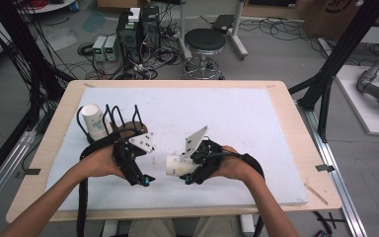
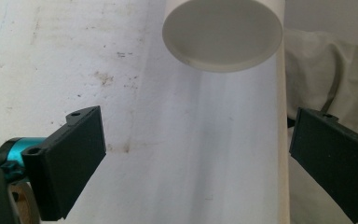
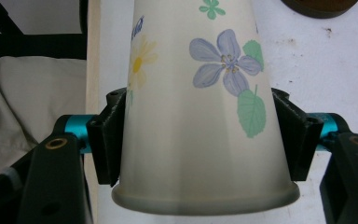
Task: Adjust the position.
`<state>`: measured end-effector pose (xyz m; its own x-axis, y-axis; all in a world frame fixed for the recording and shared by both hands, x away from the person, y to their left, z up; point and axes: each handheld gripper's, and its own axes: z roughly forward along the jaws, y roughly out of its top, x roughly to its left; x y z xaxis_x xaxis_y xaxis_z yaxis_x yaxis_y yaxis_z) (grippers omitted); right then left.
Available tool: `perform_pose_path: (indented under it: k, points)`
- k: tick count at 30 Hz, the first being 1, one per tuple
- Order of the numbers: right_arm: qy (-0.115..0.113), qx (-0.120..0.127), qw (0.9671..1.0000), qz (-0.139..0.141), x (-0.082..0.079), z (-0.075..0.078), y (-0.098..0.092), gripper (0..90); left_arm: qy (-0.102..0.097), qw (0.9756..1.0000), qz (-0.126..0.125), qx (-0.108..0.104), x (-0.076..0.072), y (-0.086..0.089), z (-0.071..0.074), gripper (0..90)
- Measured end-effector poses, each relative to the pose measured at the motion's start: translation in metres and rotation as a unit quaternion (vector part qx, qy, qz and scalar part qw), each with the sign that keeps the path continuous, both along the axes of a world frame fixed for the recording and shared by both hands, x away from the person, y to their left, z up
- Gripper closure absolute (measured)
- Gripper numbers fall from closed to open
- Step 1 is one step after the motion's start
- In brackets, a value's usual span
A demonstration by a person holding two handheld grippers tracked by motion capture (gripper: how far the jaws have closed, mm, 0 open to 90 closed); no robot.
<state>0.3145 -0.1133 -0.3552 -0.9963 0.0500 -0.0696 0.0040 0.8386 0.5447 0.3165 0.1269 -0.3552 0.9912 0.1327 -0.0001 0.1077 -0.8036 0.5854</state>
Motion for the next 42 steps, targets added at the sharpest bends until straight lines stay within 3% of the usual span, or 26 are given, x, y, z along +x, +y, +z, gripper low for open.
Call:
perform_pose_path:
  k: [17,31,32,34,38,42]
  points:
    - [0.006,-0.008,0.9999,0.011,0.004,-0.002,0.014,30.7,0.006,0.9997,-0.020,0.008,0.007,-0.030,-0.007,3.5]
    - [0.010,-0.011,0.9998,0.016,0.004,-0.003,0.016,30.8,0.005,0.9996,-0.025,0.016,0.008,-0.038,-0.010,3.6]
    - [0.010,-0.011,0.9997,0.017,0.003,-0.003,0.016,30.8,0.008,0.9995,-0.027,0.017,0.008,-0.038,-0.010,4.8]
    - [0.009,-0.012,0.9997,0.018,0.003,-0.003,0.017,30.8,0.013,0.9991,-0.036,0.018,0.009,-0.039,-0.010,16.8]
    - [0.010,-0.013,0.9997,0.017,0.004,-0.004,0.017,30.8,0.013,0.9989,-0.040,0.019,0.009,-0.040,-0.011,20.0]
    - [0.010,-0.014,0.9997,0.018,0.004,-0.004,0.018,30.9,0.018,0.9983,-0.054,0.015,0.007,-0.041,-0.012,28.8]
